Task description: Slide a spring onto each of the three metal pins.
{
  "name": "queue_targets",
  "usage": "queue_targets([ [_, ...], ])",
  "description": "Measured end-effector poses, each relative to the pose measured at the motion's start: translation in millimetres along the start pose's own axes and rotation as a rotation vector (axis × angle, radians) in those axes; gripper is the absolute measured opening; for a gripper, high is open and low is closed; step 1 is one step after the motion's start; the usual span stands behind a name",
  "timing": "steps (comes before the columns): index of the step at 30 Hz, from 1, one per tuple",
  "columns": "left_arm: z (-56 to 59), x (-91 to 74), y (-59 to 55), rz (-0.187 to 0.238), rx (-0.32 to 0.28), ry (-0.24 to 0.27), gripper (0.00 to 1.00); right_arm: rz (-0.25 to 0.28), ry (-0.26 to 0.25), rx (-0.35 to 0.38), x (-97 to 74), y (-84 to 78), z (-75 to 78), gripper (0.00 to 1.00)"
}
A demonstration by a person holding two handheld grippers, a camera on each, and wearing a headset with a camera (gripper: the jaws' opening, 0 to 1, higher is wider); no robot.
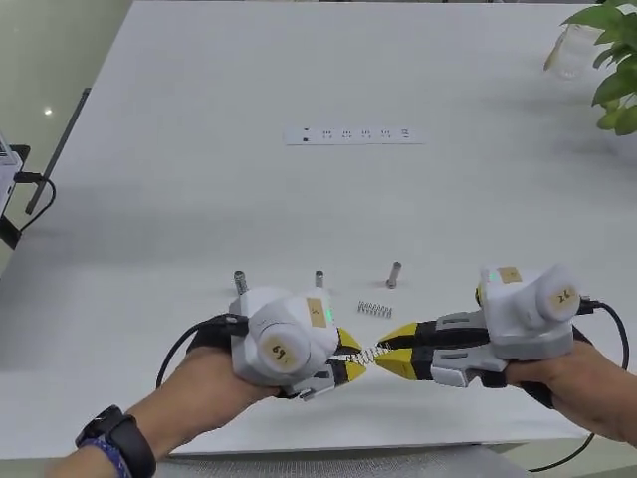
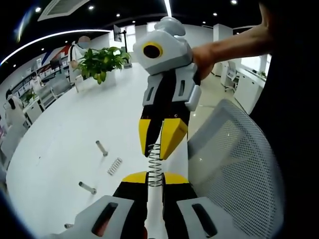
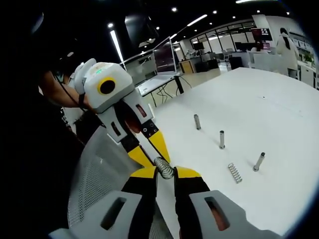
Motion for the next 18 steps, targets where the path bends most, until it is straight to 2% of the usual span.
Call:
queue_targets([
  [8,-6.7,2.0,3.3,0.023,-0.011,0.015,0.02,-0.038,0.025,-0.052,4.9,14.9,-4.4,0.09],
  [18,-10.9,7.7,8.9,0.054,-0.023,0.028,0.02,-0.14,0.044,-0.152,7.5,22.9,-1.5,0.09],
])
Point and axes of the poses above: the centre of the closed fingertips' face, and the gripper's own axes: x roughly forward along the fingers, z roughly to its right, y roughly out of its top, the point moved 2 cm from there along -x, roughly backward along the fingers, and after that the axes turned 15 degrees about z, right-handed, at the moved point
